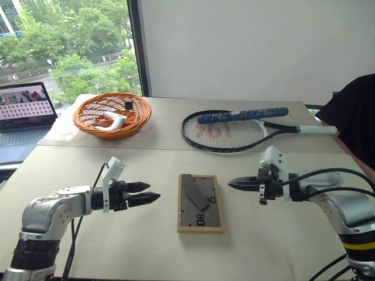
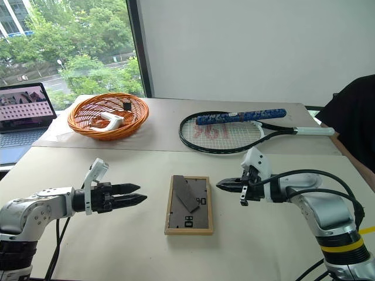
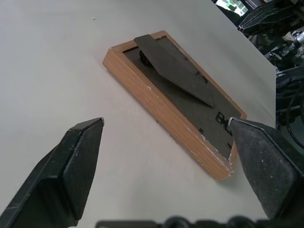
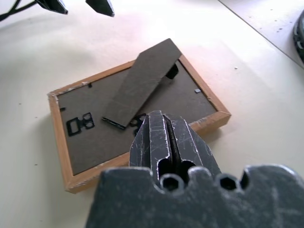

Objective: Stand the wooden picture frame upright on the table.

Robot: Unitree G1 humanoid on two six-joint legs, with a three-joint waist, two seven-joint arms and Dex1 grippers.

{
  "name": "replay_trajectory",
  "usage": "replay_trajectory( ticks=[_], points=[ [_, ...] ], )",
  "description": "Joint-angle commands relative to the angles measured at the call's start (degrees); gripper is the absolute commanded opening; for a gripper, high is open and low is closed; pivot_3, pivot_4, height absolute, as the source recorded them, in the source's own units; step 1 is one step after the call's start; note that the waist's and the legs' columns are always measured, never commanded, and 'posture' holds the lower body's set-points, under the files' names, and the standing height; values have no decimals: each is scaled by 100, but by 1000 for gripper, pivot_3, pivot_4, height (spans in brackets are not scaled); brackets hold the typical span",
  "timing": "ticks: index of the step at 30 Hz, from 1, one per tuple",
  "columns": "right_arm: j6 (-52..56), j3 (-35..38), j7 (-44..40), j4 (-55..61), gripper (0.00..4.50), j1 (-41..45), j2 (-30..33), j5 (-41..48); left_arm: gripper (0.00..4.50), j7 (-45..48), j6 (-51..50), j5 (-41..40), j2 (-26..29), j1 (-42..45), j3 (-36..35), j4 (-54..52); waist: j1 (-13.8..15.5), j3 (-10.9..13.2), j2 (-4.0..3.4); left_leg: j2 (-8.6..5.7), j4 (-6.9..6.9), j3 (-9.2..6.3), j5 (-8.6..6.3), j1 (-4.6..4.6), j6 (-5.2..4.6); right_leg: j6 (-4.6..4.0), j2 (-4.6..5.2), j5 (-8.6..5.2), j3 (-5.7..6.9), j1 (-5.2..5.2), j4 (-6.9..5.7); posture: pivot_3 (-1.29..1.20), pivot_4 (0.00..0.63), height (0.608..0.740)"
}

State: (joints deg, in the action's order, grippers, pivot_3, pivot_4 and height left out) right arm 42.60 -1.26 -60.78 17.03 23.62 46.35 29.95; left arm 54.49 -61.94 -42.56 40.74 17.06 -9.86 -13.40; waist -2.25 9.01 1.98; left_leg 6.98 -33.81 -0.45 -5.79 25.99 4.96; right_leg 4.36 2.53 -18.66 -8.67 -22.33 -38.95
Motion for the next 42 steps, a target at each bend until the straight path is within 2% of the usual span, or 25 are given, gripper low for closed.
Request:
replay_trajectory(
  ticks=[1,4,7,9,12,14,17,21,23,28,33,40,42],
  points=[
    [69,10,-130,139,0,-269,283,13,4462,-672,-774,-359,-242,-104,-85,-350,24,0,1,-1,0,0,0,1,0,0,2,0,0,0,0,0,150,703],
    [-182,-50,-166,33,0,-501,457,-199,4462,-1342,-1517,-522,-535,-119,-312,-371,35,1,2,-1,-3,0,-1,6,-2,0,2,0,1,-3,3,0,150,703],
    [-829,-276,-151,-320,0,-727,603,-794,4462,-2041,-2845,-1554,-1310,90,-1070,-42,28,2,4,-1,-6,-2,-1,7,-2,4,2,0,1,-3,3,0,150,703],
    [-1177,-396,-132,-527,0,-816,614,-1070,4462,-2643,-3056,-2070,-1423,116,-1100,169,18,3,5,-2,-10,-7,-1,6,-2,11,1,-1,4,-2,3,0,150,703],
    [-1564,-552,-77,-750,0,-866,545,-1382,4462,-4324,-3056,-2806,-803,257,-225,922,-1,2,5,-2,-8,-14,-1,5,-3,8,1,1,5,-1,3,0,150,703],
    [-1796,-694,-75,-877,0,-878,507,-1593,4462,-4276,-3056,-3747,-428,398,301,1153,-16,1,2,-3,-8,-19,-1,-7,-2,7,1,2,7,10,2,0,150,703],
    [-1958,-762,-80,-987,0,-860,392,-1700,4462,-4892,-3056,-4652,-246,567,601,1559,-67,0,0,-7,-4,-18,-2,-18,-1,11,1,0,0,13,2,0,150,703],
    [-2120,-1058,-80,-1097,0,-637,96,-1936,4462,-5688,-3056,-4982,-437,717,1077,1833,-24,-3,0,-8,-3,-19,-2,-24,0,4,1,2,2,16,3,0,150,703],
    [-2116,-1153,-97,-1071,0,-518,-57,-1979,4462,-6067,-2957,-5158,-648,772,1198,1910,-5,-15,-5,-9,-4,-18,-4,-52,4,5,2,1,2,21,8,0,150,703],
    [-1905,-1347,-84,-814,0,-340,-435,-1958,4462,-6811,-2474,-5439,-1244,831,1467,1894,168,-27,-11,-16,-7,-18,-2,-52,7,5,7,4,2,27,12,0,150,703],
    [-1692,-1385,10,-613,0,-359,-619,-1924,4462,-6824,-2176,-5313,-1568,732,1450,1590,352,-30,-10,-20,-8,-18,1,-45,14,-11,8,17,1,31,25,0,150,703],
    [-1545,-1335,67,-460,0,-440,-648,-1935,4462,-6385,-2075,-5122,-1499,646,1295,1391,385,-30,-10,-21,-7,-18,1,-39,15,-7,9,23,1,30,43,0,150,703],
    [-1520,-1306,82,-447,0,-466,-622,-1938,3938,-6256,-2077,-5173,-1392,586,1198,1389,371,-29,-10,-21,-5,-18,1,-38,15,-7,8,23,1,28,43,0,150,703]
  ],
)
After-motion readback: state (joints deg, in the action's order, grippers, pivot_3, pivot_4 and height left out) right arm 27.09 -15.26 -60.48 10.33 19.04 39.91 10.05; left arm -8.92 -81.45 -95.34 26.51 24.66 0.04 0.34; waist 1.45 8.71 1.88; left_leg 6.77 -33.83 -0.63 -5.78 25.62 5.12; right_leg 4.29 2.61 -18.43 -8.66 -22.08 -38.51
